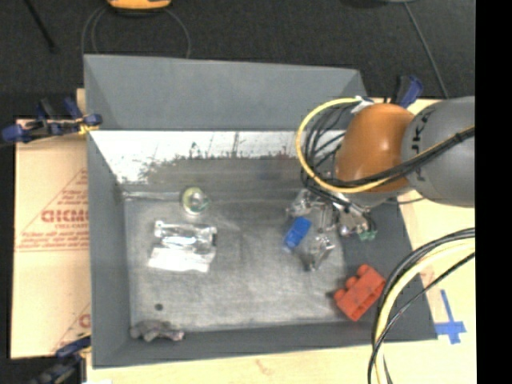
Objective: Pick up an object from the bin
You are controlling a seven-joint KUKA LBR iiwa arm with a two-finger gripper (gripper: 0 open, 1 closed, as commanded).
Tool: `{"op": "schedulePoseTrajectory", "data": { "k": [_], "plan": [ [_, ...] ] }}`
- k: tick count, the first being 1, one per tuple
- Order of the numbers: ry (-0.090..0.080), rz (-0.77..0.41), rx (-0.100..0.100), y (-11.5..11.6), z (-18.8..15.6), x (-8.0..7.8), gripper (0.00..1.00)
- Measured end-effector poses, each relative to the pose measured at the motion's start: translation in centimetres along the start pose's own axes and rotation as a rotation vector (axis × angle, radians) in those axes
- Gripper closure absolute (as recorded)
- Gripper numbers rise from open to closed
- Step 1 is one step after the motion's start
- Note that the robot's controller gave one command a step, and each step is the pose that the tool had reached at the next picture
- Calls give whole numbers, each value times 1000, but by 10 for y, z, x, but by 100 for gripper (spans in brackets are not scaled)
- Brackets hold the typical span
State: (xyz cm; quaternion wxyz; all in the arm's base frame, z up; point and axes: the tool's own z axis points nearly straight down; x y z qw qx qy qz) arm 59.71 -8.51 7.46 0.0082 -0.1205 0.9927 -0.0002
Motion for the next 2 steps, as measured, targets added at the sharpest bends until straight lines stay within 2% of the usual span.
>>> {"op": "schedulePoseTrajectory", "data": {
  "k": [1, 2],
  "plan": [
    [-3, 1, 3, -1, -3, -1, 100],
    [4, -111, 3, 8, -143, 0, 100]
  ]
}}
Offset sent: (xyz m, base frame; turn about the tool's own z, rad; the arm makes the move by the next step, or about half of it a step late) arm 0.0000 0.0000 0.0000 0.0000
